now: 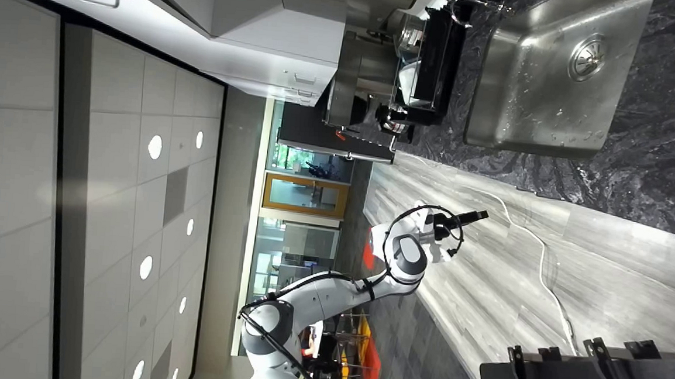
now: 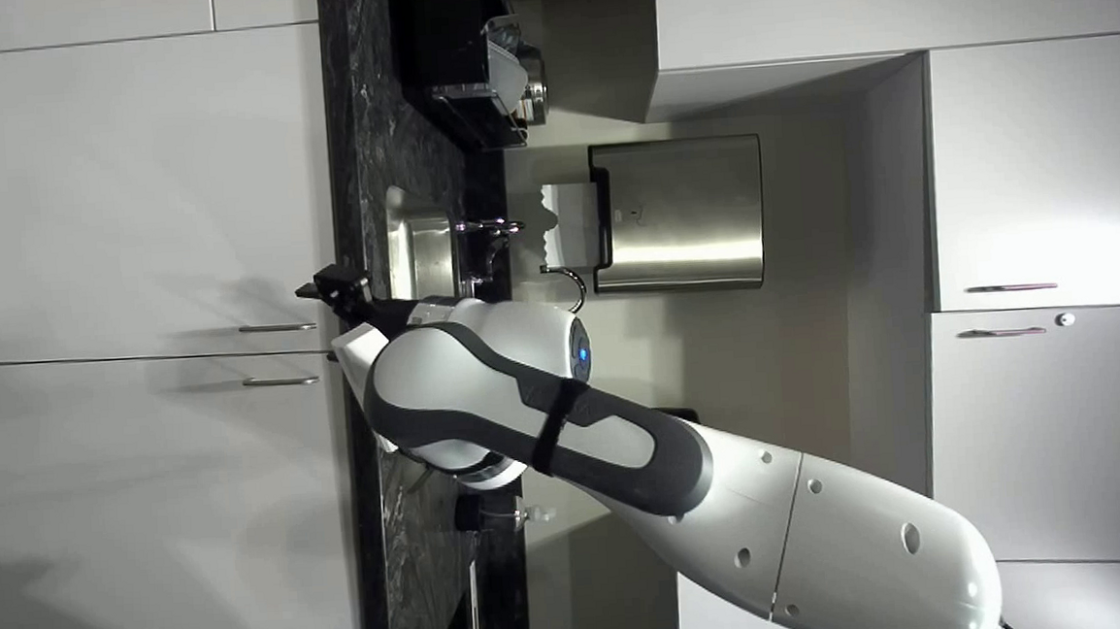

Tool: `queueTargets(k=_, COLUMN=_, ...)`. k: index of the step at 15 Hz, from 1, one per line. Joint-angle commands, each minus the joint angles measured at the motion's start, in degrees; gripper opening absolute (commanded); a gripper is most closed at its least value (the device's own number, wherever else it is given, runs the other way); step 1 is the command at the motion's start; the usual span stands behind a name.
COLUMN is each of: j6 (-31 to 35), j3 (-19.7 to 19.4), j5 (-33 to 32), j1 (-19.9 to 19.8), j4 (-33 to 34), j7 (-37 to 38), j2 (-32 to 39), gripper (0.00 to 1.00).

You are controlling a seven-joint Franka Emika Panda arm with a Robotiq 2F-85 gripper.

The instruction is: Open the bottom left cabinet door

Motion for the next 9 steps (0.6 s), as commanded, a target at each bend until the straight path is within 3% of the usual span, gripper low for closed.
queueTargets(k=1, j6=-0.36, j3=0.99, j5=-4.40, j1=-1.41, j4=0.53, j7=3.44, j2=0.46, gripper=1.00)
queueTargets(k=6, j6=-1.19, j3=1.54, j5=-5.14, j1=-1.60, j4=1.56, j7=4.18, j2=1.28, gripper=1.00)
queueTargets(k=9, j6=-2.58, j3=-0.22, j5=-4.83, j1=-0.42, j4=4.21, j7=8.58, j2=4.84, gripper=1.00)
